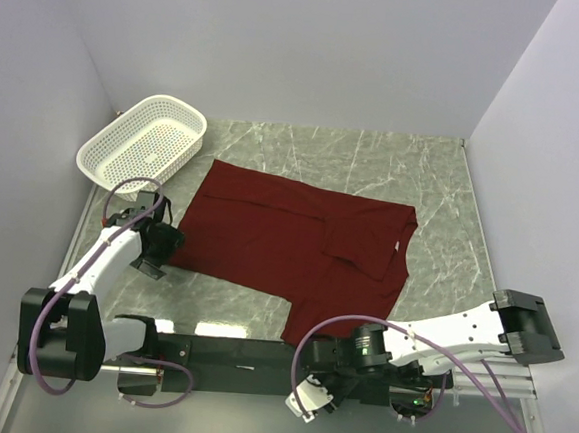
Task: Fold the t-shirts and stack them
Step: Fold the tshirt
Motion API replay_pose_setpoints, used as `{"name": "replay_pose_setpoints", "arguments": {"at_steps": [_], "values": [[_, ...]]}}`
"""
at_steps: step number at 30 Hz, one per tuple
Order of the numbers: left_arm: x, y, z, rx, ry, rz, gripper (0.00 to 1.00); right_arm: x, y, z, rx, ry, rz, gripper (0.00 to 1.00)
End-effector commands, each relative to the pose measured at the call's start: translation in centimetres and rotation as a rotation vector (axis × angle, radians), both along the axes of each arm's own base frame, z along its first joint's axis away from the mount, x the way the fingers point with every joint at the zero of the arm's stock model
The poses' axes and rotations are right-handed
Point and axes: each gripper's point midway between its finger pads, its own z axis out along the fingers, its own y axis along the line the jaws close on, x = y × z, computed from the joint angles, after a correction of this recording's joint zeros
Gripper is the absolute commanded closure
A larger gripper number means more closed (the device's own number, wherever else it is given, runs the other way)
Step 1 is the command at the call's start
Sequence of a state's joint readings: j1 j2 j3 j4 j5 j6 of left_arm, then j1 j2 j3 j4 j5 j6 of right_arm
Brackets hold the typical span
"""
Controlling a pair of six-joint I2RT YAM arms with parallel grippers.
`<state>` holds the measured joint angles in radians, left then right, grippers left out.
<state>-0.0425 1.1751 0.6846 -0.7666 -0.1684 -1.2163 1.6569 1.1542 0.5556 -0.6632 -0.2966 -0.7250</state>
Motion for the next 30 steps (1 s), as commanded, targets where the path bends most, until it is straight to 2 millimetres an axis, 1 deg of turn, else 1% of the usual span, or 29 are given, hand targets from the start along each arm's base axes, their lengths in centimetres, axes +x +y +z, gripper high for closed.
{"name": "replay_pose_setpoints", "arguments": {"at_steps": [1, 4, 5, 7, 8, 10, 11, 14, 16, 17, 19, 21, 22, 23, 26, 30], "values": [[0.3, -0.2, 0.2, -0.018, -0.027, -0.005, 0.21, 0.7, -0.1, -0.8, -0.015, -0.034, -0.023, 0.55], [0.1, -0.3, -0.1, -0.022, -0.021, -0.008, 0.21, 0.7, -0.3, -1.0, -0.021, -0.032, -0.021, 0.61], [0.1, -0.3, -0.2, -0.023, -0.019, -0.008, 0.21, 0.8, -0.4, -1.1, -0.027, -0.032, -0.023, 0.65], [0.1, -0.3, -0.3, -0.024, -0.02, -0.01, 0.21, 0.9, -0.4, -1.1, -0.031, -0.036, -0.023, 0.7], [0.0, -0.3, -0.5, -0.024, -0.017, -0.01, 0.21, 0.9, -0.5, -1.2, -0.039, -0.037, -0.027, 0.76], [0.1, -0.3, -0.7, -0.026, -0.015, -0.012, 0.22, 1.0, -0.4, -1.2, -0.035, -0.038, -0.031, 0.83], [0.0, -0.4, -0.8, -0.027, -0.01, -0.013, 0.22, 1.1, -0.3, -1.0, -0.028, -0.034, -0.036, 0.89], [0.0, -0.5, -1.0, -0.035, -0.005, -0.015, 0.22, 1.5, 0.1, -0.3, 0.003, -0.025, -0.058, 0.99], [-0.2, -0.5, -1.1, -0.038, -0.002, -0.015, 0.22, 1.9, 0.3, 0.5, 0.023, -0.004, -0.067, 1.0], [-0.2, -0.5, -1.1, -0.039, 0.0, -0.015, 0.22, 2.1, 0.0, 1.3, 0.037, 0.001, -0.044, 1.0], [-0.3, -0.6, -1.1, -0.042, -0.004, -0.013, 0.22, 2.5, 0.5, 2.7, 0.082, 0.02, -0.043, 1.0], [-0.3, -0.6, -1.1, -0.045, -0.002, -0.012, 0.22, 2.9, 0.8, 4.3, 0.139, 0.052, -0.064, 1.0], [-0.3, -0.7, -1.1, -0.05, -0.001, -0.012, 0.22, 3.1, 0.8, 4.7, 0.155, 0.057, -0.073, 1.0], [-0.4, -0.7, -1.1, -0.05, 0.002, -0.012, 0.22, 3.8, 0.9, 5.2, 0.183, 0.059, -0.105, 1.0], [-0.8, -0.8, -1.3, -0.057, 0.009, -0.008, 0.23, 4.4, 1.1, 6.2, 0.223, 0.072, -0.139, 1.0], [-1.5, -0.4, -1.5, -0.036, 0.046, 0.005, 0.23, 5.3, 1.4, 6.8, 0.254, 0.075, -0.188, 1.0]]}}
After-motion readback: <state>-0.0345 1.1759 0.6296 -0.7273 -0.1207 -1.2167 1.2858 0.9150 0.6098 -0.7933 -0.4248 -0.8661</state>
